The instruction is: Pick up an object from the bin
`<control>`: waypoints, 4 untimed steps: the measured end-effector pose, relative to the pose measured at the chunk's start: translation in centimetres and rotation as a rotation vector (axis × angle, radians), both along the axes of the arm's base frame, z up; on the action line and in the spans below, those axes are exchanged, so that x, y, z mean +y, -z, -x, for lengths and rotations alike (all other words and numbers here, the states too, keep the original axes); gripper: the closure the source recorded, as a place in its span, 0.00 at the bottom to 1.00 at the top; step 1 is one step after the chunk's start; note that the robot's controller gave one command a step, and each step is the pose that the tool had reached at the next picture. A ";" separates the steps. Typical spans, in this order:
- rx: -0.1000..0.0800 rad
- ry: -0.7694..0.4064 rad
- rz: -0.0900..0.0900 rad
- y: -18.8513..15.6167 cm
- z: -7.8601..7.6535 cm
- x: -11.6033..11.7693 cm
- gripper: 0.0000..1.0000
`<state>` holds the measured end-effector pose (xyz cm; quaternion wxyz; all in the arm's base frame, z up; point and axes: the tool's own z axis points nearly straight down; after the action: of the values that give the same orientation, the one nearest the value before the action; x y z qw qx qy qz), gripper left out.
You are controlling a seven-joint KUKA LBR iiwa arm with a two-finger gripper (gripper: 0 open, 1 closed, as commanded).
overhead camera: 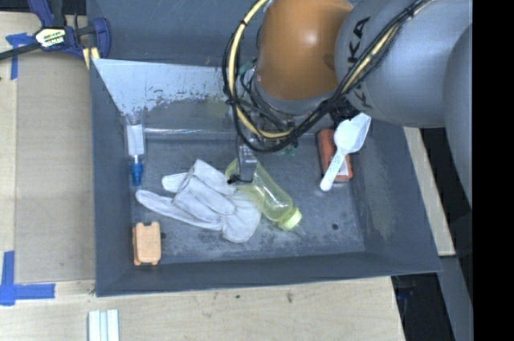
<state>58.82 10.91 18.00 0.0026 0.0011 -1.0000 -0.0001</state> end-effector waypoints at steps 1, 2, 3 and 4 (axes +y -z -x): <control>-0.009 0.002 -0.001 -0.5 -0.2 -0.1 0.00; -0.016 0.003 -0.002 4.0 -0.1 0.0 0.00; -0.011 0.002 -0.001 5.6 0.2 0.0 0.00; -0.007 -0.160 0.000 8.8 -0.2 0.2 0.00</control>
Offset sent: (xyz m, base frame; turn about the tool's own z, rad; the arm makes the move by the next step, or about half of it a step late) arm -0.0039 0.0002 -0.0698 0.0055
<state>59.05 11.14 9.17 -0.0008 0.0809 -0.9967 0.0001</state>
